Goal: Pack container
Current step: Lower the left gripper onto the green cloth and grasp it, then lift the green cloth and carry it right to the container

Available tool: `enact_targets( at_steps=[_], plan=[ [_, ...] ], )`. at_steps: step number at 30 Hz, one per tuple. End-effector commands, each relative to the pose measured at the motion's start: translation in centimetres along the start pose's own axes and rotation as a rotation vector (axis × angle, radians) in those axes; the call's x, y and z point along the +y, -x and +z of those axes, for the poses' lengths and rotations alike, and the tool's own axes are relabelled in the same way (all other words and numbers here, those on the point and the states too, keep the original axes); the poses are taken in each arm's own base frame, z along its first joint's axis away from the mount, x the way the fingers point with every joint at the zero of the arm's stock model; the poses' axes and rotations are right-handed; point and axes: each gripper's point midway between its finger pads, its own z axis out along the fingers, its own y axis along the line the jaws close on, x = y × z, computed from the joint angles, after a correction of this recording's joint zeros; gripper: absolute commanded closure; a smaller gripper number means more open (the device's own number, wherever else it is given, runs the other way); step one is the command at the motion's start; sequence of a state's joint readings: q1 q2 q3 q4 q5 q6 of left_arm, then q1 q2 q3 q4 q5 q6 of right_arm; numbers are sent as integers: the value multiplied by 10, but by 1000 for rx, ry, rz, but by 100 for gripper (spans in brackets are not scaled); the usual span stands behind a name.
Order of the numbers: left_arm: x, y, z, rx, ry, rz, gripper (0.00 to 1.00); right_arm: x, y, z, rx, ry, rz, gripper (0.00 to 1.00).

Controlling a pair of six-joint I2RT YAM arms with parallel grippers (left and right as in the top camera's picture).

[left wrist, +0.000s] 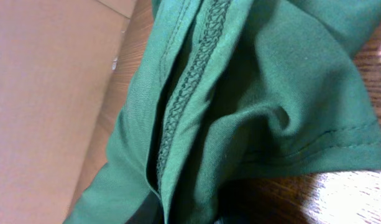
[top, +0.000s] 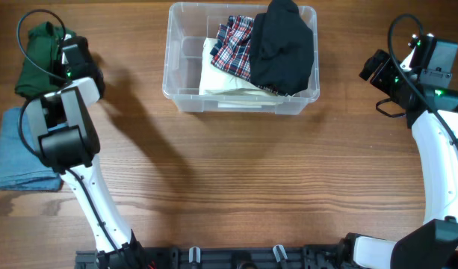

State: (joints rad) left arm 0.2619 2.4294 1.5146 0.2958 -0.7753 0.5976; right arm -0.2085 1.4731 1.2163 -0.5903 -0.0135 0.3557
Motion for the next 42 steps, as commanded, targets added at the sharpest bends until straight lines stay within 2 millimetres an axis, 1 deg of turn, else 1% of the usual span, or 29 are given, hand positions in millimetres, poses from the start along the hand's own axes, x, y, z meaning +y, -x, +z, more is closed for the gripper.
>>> enact_targets(
  at_steps=[1, 6, 10, 12, 16, 19, 21, 24, 26, 28, 32, 35, 39, 41, 42],
  plan=[
    [-6, -31, 2, 96, 87, 13, 91, -4, 0, 4, 0, -23, 13, 0],
    [25, 8, -24, 33, 133, -108, 94, -4, 0, 4, 0, -23, 12, 0],
    [48, 40, -51, -32, 134, -200, 94, -4, 0, 4, 0, -23, 13, 0],
    [59, 54, -66, -57, 130, -238, 95, -4, 0, 4, 0, -23, 13, 0],
    [79, 71, -93, -86, 113, -334, 96, -4, 0, 4, 0, -23, 13, 0],
    [89, 74, -110, -78, 83, -407, 96, -4, 0, 4, 0, -23, 13, 0],
    [89, 74, -118, -69, 45, -417, 96, -4, 0, 4, 0, -23, 13, 0],
    [81, 73, -136, -50, -55, -445, 96, -4, 0, 4, 0, -23, 13, 0],
    [74, 73, -147, -37, -130, -472, 96, -4, 0, 4, 0, -23, 13, 0],
    [63, 75, -166, -21, -256, -520, 96, -4, 0, 4, 0, -23, 13, 0],
    [42, 86, -210, 2, -543, -608, 96, -4, 0, 4, 0, -23, 13, 0],
    [33, 98, -254, 11, -773, -672, 96, -4, 0, 4, 0, -23, 13, 0],
    [36, 114, -303, -4, -998, -740, 96, -4, 0, 4, 0, -23, 13, 0],
    [42, 123, -331, -19, -1107, -773, 96, -4, 0, 4, 0, -23, 12, 0],
    [44, 126, -340, -25, -1141, -784, 96, -4, 0, 4, 0, -23, 13, 0]
  ],
)
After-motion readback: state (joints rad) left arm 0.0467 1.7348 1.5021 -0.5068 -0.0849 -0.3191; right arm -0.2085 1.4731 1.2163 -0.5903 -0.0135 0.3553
